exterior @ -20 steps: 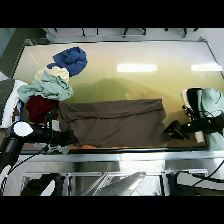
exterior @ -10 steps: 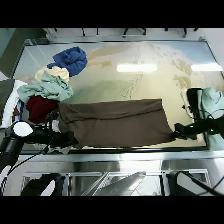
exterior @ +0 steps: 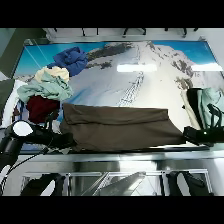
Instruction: Fold the shirts.
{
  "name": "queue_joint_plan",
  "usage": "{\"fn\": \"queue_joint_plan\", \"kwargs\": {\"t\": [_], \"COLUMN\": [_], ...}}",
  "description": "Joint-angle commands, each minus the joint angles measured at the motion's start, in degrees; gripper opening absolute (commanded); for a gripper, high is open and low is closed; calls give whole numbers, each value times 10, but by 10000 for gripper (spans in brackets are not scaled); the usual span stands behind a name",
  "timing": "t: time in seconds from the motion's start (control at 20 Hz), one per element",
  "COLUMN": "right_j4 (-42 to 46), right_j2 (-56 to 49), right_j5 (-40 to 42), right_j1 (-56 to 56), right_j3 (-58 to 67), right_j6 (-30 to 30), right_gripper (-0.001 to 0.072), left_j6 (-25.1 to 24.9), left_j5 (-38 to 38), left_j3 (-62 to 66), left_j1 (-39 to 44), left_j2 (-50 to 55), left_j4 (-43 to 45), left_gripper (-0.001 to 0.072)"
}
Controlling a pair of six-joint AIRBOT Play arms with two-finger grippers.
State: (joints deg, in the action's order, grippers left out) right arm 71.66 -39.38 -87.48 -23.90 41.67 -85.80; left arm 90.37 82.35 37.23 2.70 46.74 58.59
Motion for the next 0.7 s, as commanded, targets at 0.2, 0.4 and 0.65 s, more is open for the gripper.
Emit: {"fn": "queue_joint_plan", "kwargs": {"t": [0.2, 0.4, 0.65], "right_j4": [-14, -39, -37], "right_j2": [-31, -140, -301], "right_j5": [59, 133, 168], "right_j1": [5, 8, 40], "right_j3": [1, 46, 149], "right_j6": [-5, 5, 22], "right_gripper": [20, 20, 21], "left_j6": [-28, -55, -82], "left_j5": [-38, -62, -39], "left_j3": [140, 272, 403], "left_j1": [0, -11, -11], "left_j2": [118, 276, 437], "left_j4": [33, 36, 34], "left_gripper": [24, 24, 24]}}
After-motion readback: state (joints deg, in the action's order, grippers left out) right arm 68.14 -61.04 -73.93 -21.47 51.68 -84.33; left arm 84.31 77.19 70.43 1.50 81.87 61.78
